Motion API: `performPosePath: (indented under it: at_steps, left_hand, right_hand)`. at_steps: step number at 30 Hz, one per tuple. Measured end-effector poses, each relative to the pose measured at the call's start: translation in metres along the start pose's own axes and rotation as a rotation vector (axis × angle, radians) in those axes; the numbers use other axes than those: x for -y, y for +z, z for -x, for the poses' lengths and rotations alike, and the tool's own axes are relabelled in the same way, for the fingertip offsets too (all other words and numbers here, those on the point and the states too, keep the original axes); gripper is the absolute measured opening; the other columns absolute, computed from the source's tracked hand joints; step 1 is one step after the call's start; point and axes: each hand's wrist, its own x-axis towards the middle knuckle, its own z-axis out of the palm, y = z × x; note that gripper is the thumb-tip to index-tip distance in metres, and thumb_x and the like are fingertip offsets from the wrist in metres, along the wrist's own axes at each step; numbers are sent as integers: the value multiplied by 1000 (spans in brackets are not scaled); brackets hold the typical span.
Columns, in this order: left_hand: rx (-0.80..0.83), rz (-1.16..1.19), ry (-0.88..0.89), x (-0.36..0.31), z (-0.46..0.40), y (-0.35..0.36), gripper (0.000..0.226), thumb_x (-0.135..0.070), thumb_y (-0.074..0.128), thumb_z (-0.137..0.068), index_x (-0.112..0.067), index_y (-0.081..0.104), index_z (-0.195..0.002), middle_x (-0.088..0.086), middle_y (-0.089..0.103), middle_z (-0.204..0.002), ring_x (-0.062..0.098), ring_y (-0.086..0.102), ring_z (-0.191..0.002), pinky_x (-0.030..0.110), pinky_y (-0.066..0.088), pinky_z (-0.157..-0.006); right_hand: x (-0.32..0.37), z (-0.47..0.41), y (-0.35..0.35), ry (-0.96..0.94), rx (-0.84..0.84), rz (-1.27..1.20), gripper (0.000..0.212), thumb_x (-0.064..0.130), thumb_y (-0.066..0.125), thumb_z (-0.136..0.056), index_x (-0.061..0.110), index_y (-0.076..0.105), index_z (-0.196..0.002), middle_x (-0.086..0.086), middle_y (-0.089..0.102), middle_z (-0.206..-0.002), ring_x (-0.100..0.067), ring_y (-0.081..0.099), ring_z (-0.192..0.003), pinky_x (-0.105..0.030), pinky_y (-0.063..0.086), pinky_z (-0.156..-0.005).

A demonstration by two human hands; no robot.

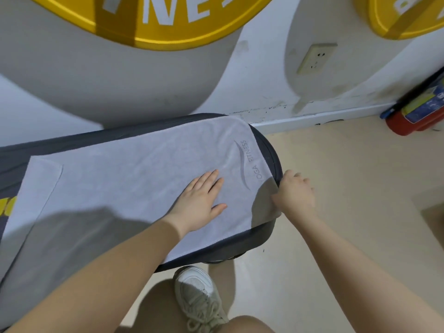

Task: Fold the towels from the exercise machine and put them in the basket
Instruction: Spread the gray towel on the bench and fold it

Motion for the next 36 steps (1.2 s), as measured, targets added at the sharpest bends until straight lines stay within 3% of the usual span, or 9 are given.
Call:
performPosePath:
  at_steps: [4,7,12,18,21,24,28,31,36]
  left_hand:
    - [-73,69,-138,34,36,-11,67,-50,15,-90,-12,30,-144,6,22,-154,22,22,-142,34,15,-116]
    - [-229,18,-294,75,73,-8,57,-41,26,-81,-12,64,-112,5,65,-115,21,62,-107,30,51,-86]
    - [-332,-54,-569,133,162,-6,28,-26,45,-72,-15,62,-91,4,66,-81,24,64,-71,26,52,-57]
    - [-331,-99,-1022,142,254,7,15,-20,58,-77,-10,63,-87,7,59,-76,27,59,-63,32,48,-50]
    - [-360,71,-1228,141,276,11,37,-19,79,-66,-5,62,-96,14,60,-83,34,60,-72,38,47,-58]
    - [-420,213,-1371,144,286,14,28,-25,71,-78,-5,63,-96,16,57,-93,37,54,-86,41,41,-68]
    - [-499,169,-1244,144,291,26,18,-20,72,-77,-7,61,-73,11,56,-80,32,55,-71,34,34,-61]
    - [-585,224,-1137,143,294,21,22,-27,57,-86,-6,60,-80,10,58,-75,31,57,-64,33,37,-56]
    - [-661,213,-1012,139,302,1,40,-41,34,-86,-11,60,-83,3,61,-59,26,59,-50,29,36,-41]
  right_hand:
    - [79,18,4,-503,12,-75,28,26,44,-94,6,51,-112,-14,49,-121,-33,45,-113,-39,40,-89]
    - [152,38,16,-790,100,-91,29,23,46,-93,6,54,-115,-14,50,-122,-33,46,-115,-36,41,-92]
    - [262,81,38,-1027,241,-189,24,16,44,-93,4,54,-112,-18,53,-119,-34,49,-113,-31,37,-88]
    - [356,111,64,-971,352,-390,27,10,39,-93,7,47,-119,-15,54,-126,-29,49,-116,-29,36,-91]
    - [385,115,67,-929,346,-424,31,16,42,-95,8,45,-124,-14,43,-133,-27,48,-116,-27,35,-95]
    - [406,115,74,-873,277,-392,34,17,46,-94,6,40,-126,-14,35,-137,-32,52,-110,-34,39,-94]
    - [423,113,76,-797,185,-204,38,7,44,-91,-4,36,-127,-21,28,-141,-31,54,-96,-33,40,-77]
    - [430,102,72,-813,197,-128,26,11,47,-90,0,50,-114,-20,46,-132,-32,54,-112,-34,42,-77]
    - [431,90,42,-754,192,-219,16,26,60,-82,11,61,-89,-12,66,-99,-33,61,-97,-36,52,-79]
